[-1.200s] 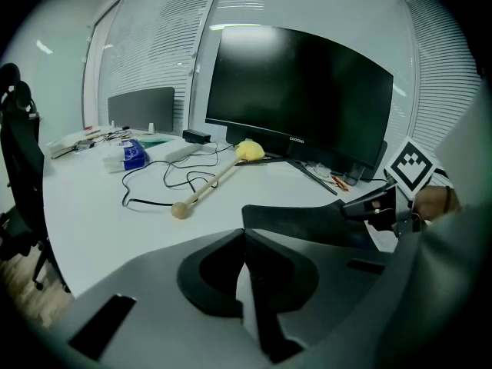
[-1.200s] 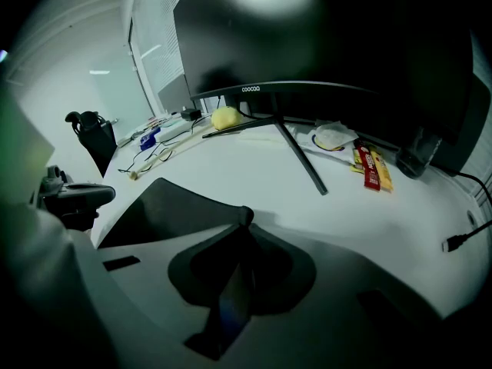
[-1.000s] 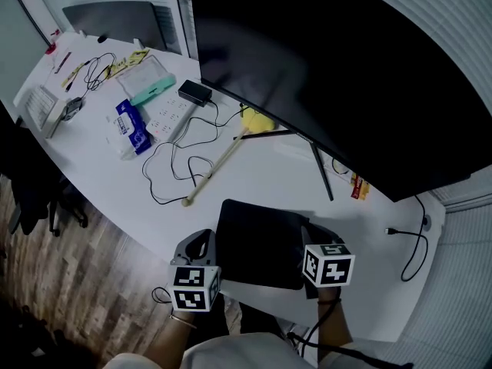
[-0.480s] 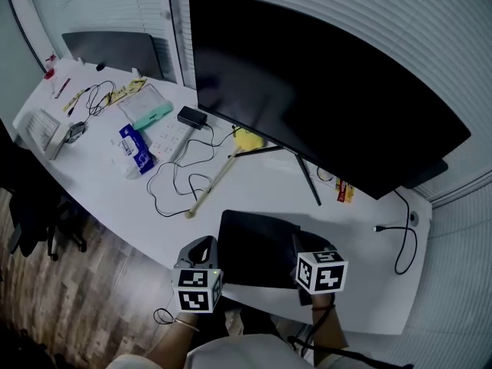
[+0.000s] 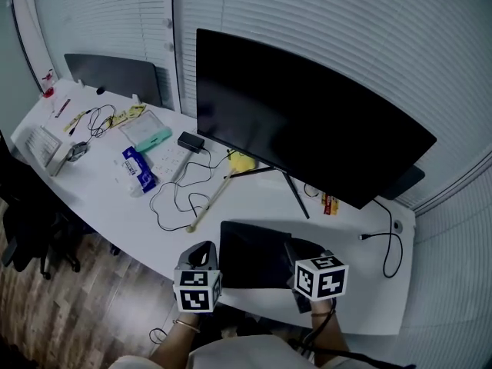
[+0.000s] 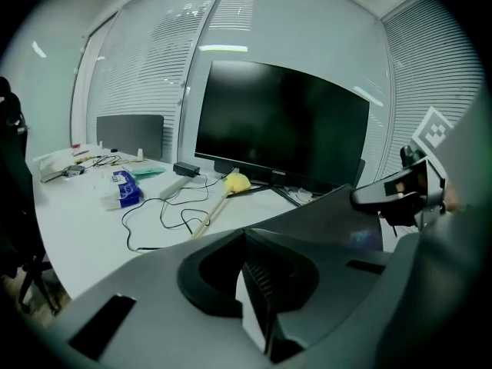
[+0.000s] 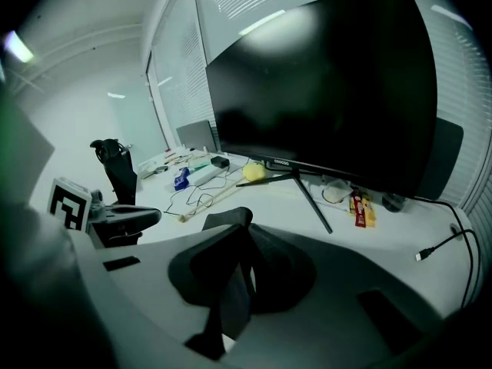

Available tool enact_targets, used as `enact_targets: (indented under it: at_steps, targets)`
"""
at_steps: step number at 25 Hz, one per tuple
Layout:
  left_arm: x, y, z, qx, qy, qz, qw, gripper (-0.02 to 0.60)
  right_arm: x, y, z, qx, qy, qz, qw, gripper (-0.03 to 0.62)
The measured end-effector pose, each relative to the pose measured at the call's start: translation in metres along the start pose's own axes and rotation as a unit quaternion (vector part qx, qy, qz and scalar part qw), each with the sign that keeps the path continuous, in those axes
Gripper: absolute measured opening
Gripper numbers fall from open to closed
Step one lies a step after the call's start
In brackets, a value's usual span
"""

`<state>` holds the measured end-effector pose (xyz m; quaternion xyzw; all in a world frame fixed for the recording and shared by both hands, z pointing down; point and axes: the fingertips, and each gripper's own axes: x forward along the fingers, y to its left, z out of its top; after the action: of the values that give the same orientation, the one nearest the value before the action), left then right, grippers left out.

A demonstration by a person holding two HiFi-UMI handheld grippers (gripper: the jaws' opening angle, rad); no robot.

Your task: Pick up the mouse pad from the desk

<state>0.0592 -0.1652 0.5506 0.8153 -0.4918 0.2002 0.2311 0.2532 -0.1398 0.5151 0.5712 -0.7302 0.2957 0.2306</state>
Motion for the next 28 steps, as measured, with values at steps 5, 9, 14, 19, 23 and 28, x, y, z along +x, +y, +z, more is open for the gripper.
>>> enact_targets:
  at_steps: [5, 9, 14, 19, 23, 28]
  targets:
    - [0.004, 0.006, 0.018, -0.004, -0.02, -0.004, 0.9998, 0.018, -0.014, 0.011, 0.033, -0.021, -0.036, 0.013, 0.999, 0.052]
    - [0.001, 0.008, 0.037, -0.003, -0.039, -0.01, 0.9992, 0.017, -0.033, 0.016, 0.063, -0.042, -0.071, 0.01, 0.997, 0.052]
    - [0.005, 0.004, 0.068, 0.011, -0.067, -0.024, 0.9974, 0.018, -0.055, 0.012, 0.106, -0.074, -0.121, -0.005, 0.99, 0.052]
    - [0.009, -0.005, 0.106, 0.025, -0.095, -0.04, 0.9943, 0.017, -0.075, -0.001, 0.142, -0.099, -0.154, -0.027, 0.983, 0.052]
    - [0.009, -0.017, 0.14, 0.037, -0.125, -0.052, 0.9901, 0.017, -0.101, -0.015, 0.169, -0.117, -0.181, -0.052, 0.975, 0.052]
    - [0.006, -0.039, 0.177, 0.05, -0.153, -0.071, 0.9844, 0.018, -0.13, -0.025, 0.197, -0.128, -0.21, -0.072, 0.967, 0.052]
